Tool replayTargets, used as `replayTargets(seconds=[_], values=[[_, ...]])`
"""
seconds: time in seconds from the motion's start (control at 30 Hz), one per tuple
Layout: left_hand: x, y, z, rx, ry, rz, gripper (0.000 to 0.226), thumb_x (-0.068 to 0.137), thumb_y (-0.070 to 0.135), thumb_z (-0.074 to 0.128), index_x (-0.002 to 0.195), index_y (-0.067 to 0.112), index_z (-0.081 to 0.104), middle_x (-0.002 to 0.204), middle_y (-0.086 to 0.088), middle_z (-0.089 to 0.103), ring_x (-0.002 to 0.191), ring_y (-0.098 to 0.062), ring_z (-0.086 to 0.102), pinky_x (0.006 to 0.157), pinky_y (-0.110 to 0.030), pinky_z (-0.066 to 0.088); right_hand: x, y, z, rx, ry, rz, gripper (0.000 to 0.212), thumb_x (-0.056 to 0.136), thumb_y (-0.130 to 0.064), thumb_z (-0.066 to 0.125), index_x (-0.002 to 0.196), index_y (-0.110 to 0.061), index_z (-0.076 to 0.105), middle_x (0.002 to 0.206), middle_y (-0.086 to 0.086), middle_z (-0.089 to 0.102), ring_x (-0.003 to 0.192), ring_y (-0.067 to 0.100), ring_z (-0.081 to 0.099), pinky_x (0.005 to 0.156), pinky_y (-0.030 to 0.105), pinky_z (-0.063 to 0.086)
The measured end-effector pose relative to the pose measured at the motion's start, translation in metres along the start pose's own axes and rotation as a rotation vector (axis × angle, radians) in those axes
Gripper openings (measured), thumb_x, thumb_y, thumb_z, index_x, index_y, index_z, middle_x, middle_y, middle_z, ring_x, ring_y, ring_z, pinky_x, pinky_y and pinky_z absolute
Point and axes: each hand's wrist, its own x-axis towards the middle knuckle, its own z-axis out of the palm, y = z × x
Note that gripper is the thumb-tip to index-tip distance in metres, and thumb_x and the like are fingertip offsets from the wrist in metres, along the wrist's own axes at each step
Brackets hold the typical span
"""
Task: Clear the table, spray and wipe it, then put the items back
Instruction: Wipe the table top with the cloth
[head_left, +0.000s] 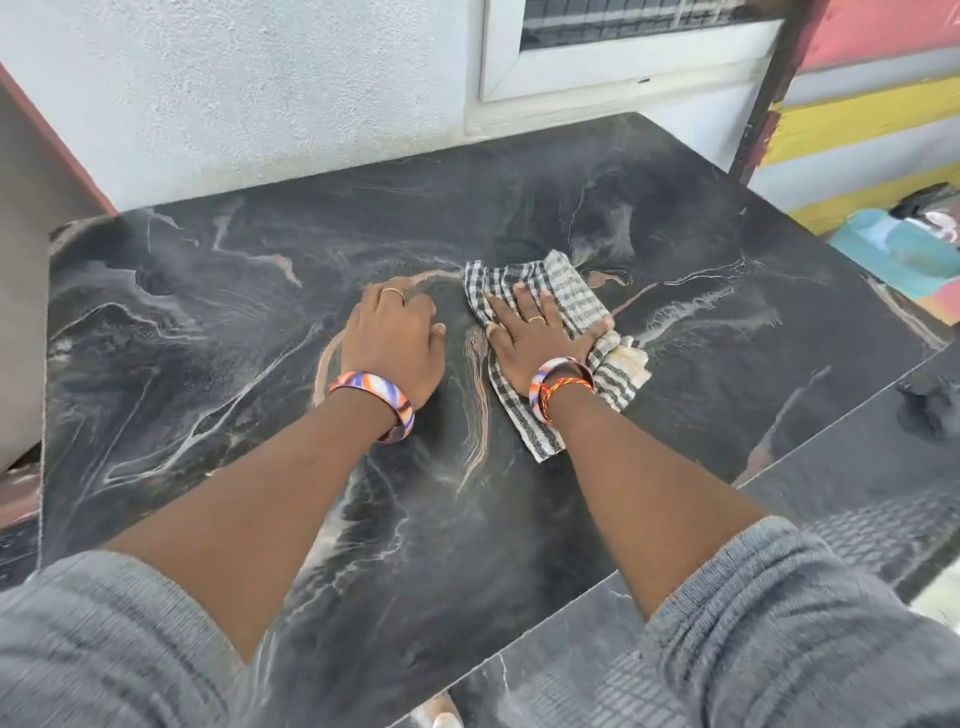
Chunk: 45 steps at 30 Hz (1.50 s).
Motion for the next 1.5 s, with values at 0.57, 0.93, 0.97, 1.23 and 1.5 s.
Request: replayTargets(seconds=[0.57,0.93,0.97,1.23,1.5], values=[[-0.139,0.023,-0.006,0.009,0.013,-0.088,0.033,0.091,0.023,0.046,0.118,0.007,0.056,0.142,-0.017,0.042,0.134,-0.033,0.032,0.111,-0.042,0.028,-0.155,0.037,-0.008,0.146,-0.171,0.039,0.048,0.096,-0.039,0.017,0.142,-0.049,0.009,0.157,-0.013,-0.004,0.145,0.015,-0.005,0.108,0.063,-0.011],[-0.177,-0.011,-0.020,0.050,0.037,-0.252,0.033,0.090,0.021,0.048,0.116,0.004,0.059,0.135,-0.020,0.048,0.127,-0.038,0.037,0.105,-0.045,0.033,-0.214,-0.051,0.027,0.113,-0.128,-0.305,0.050,0.094,-0.034,0.027,0.141,-0.048,0.018,0.157,-0.014,0.007,0.145,0.019,0.002,0.105,0.061,0.001],[-0.176,-0.014,-0.020,0.054,0.039,-0.255,0.033,0.090,0.020,0.048,0.116,0.004,0.059,0.136,-0.020,0.048,0.128,-0.038,0.037,0.105,-0.045,0.033,-0.215,-0.059,0.032,0.093,-0.119,-0.351,0.049,0.094,-0.036,0.027,0.141,-0.048,0.018,0.157,-0.014,0.007,0.145,0.020,0.002,0.104,0.063,-0.001],[-0.138,-0.027,-0.017,0.086,0.021,-0.263,0.035,0.091,0.022,0.046,0.120,0.005,0.056,0.139,-0.018,0.045,0.130,-0.036,0.035,0.109,-0.044,0.030,-0.175,-0.070,0.039,0.031,-0.025,-0.407,0.046,0.095,-0.046,0.019,0.140,-0.049,0.017,0.156,-0.016,0.008,0.145,0.019,0.002,0.093,0.072,-0.019],[-0.061,-0.055,-0.014,0.074,0.030,-0.219,0.034,0.090,0.021,0.046,0.117,0.004,0.057,0.141,-0.019,0.043,0.131,-0.036,0.035,0.109,-0.042,0.029,-0.060,-0.079,0.024,0.045,-0.011,-0.208,0.046,0.095,-0.046,0.016,0.141,-0.050,0.009,0.157,-0.015,0.002,0.145,0.019,-0.005,0.091,0.078,-0.014]])
